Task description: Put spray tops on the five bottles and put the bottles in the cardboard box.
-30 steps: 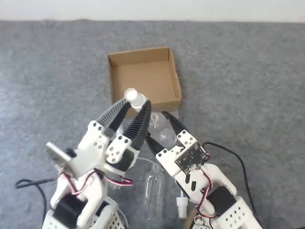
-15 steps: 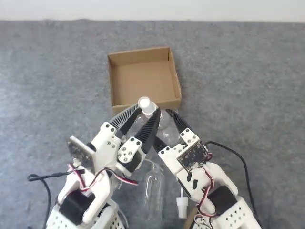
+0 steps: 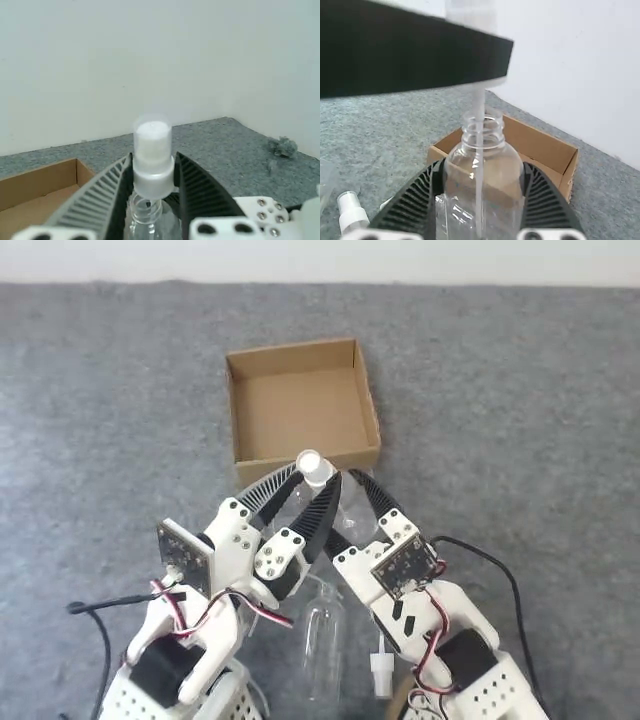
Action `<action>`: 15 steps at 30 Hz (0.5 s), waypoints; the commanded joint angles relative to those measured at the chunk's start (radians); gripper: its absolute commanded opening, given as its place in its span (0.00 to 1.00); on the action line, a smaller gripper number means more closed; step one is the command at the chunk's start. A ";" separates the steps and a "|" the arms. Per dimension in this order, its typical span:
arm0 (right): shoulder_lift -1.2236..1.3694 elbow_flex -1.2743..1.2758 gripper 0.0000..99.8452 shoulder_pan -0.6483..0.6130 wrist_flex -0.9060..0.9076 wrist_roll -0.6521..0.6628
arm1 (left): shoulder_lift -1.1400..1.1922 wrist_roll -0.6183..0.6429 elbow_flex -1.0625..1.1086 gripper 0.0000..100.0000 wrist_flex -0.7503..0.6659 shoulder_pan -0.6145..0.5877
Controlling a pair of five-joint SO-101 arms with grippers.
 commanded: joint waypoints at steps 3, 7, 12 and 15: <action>-0.018 0.021 0.01 0.012 -0.001 0.008 | -0.002 -0.008 -0.001 0.19 0.015 0.005; -0.018 0.021 0.01 0.012 -0.001 0.008 | -0.002 -0.008 -0.001 0.19 0.015 0.003; -0.018 0.021 0.01 0.012 0.019 0.009 | -0.008 -0.008 -0.007 0.19 0.028 0.003; -0.018 0.021 0.01 0.027 0.022 0.005 | -0.008 -0.008 -0.036 0.19 0.058 0.003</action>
